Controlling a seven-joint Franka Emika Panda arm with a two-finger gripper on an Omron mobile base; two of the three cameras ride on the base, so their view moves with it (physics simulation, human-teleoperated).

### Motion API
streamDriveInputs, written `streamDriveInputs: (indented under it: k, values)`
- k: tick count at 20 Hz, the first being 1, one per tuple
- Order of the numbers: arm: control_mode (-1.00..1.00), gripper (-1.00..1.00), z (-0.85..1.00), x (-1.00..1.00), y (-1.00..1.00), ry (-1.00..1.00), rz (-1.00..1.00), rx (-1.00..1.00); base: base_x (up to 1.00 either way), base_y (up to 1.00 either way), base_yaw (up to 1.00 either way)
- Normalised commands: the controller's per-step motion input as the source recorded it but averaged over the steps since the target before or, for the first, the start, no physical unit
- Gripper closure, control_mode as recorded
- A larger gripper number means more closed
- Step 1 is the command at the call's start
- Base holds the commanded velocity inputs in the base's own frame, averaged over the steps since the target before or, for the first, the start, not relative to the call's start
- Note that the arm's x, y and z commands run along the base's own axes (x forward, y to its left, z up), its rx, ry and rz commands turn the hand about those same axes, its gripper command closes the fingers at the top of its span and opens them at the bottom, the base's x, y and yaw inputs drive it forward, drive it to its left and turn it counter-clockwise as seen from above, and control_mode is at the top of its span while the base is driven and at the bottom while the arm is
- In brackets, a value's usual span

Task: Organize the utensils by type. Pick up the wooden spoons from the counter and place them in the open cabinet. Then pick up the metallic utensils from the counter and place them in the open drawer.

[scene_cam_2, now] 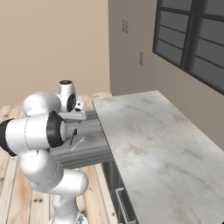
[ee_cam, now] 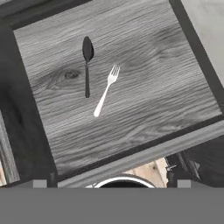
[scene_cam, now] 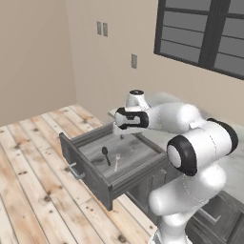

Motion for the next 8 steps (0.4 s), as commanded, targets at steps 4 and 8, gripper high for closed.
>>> streamDriveInputs:
  k: [4, 8]
  values:
    - [-1.00, -1.00, 0.60, -0.77, -0.24, -0.20, 0.15, 0.00, 0.00, 0.00, 0.00]
    - [-1.00, -1.00, 0.49, -0.78, -0.27, -0.19, 0.11, 0.00, 0.00, 0.00, 0.00]
